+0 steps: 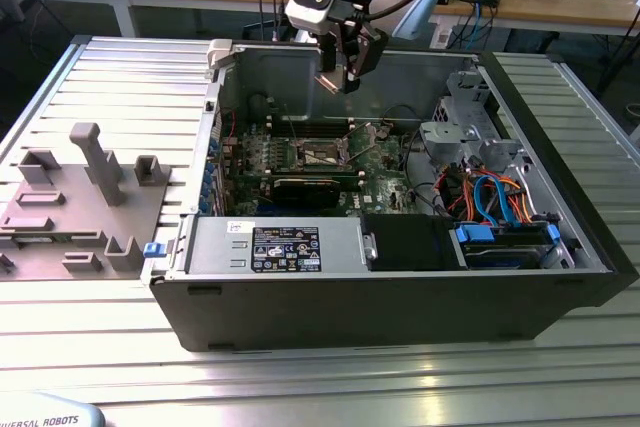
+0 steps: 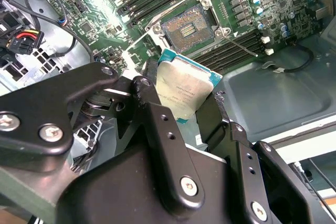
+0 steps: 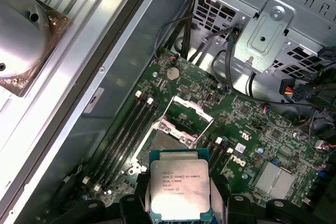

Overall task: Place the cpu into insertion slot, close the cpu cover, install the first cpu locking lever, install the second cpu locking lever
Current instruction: 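Place the cpu into insertion slot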

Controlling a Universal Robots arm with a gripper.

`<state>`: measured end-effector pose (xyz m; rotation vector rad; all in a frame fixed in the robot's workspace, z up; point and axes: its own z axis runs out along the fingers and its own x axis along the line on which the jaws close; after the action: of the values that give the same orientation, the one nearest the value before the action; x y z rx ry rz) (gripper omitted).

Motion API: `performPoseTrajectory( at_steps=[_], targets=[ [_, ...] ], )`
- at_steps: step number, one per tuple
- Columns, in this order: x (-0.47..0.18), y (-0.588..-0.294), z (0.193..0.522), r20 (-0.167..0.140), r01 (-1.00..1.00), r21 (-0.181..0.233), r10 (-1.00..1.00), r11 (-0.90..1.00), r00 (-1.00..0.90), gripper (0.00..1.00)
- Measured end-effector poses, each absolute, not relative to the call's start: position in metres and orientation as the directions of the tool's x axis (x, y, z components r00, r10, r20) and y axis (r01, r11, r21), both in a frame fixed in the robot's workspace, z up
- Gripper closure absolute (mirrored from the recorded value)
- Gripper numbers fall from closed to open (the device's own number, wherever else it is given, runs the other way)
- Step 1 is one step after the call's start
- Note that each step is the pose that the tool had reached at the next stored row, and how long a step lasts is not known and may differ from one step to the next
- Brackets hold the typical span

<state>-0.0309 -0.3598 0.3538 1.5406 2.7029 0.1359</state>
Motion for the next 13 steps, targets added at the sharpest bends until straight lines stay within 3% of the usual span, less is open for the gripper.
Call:
performPoseTrajectory(
  at_steps=[13],
  targets=[
    [-0.0309,-0.3598,0.3538,0.019,0.865,0.089,0.867,0.494,-0.497,0.46]
  ],
)
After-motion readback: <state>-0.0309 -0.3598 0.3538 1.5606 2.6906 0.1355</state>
